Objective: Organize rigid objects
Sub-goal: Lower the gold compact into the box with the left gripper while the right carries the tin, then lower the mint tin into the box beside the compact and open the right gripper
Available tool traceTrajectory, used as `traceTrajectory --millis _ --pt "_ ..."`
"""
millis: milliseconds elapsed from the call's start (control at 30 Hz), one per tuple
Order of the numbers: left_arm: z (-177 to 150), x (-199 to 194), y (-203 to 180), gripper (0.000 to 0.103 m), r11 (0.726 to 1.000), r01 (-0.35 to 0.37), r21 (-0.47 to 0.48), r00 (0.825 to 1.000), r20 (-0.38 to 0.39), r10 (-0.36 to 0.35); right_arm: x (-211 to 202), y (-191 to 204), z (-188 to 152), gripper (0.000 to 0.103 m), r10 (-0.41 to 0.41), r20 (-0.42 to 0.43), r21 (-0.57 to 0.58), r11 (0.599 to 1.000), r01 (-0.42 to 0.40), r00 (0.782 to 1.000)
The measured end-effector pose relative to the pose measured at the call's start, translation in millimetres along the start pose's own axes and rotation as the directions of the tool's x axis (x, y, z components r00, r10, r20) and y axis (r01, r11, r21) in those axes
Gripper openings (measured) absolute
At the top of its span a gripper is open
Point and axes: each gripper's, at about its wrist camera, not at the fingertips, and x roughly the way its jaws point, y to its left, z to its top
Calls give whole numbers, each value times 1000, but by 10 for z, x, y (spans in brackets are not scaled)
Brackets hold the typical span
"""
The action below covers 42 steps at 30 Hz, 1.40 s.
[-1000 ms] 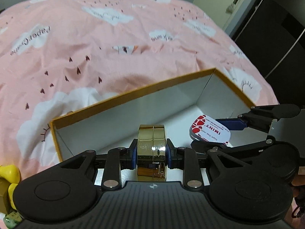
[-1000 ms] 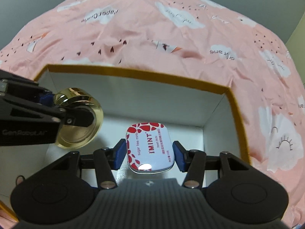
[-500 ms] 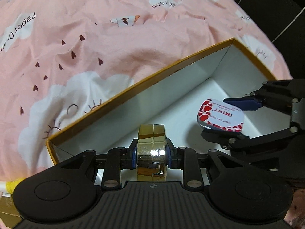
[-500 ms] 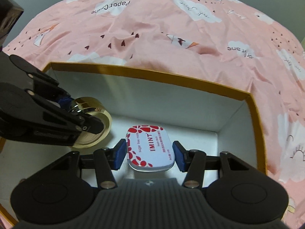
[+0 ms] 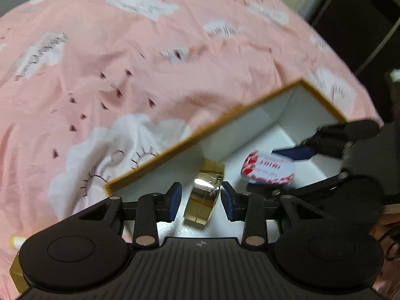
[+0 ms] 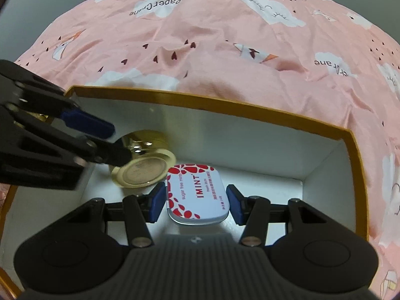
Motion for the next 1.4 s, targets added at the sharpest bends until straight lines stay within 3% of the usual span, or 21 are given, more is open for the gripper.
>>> traceTrajectory --millis 167,300,400,433,733,1000,1400 --pt "-97 -342 232 43 993 -15 -113 992 127 29 65 125 122 52 -34 9 -35 999 34 999" --pt "-199 -487 397 43 979 -20 -201 981 184 57 120 188 192 51 -59 17 -72 996 60 998" --pt "-287 -524 496 43 966 3 -258 978 204 51 189 212 230 36 -39 6 -72 997 39 999" --pt "-316 -525 520 43 962 16 -273 977 208 43 212 222 242 20 -24 3 -72 997 24 1000" --pt "-575 -479 630 37 934 72 -350 976 218 6 322 409 278 18 69 -26 -51 996 -70 997" --pt "-630 -403 637 33 926 88 -367 979 205 -11 358 388 308 18 44 -23 -9 999 -44 999" --pt "-643 -369 604 33 927 92 -364 981 195 -21 362 191 244 35 -26 -45 56 998 29 999"
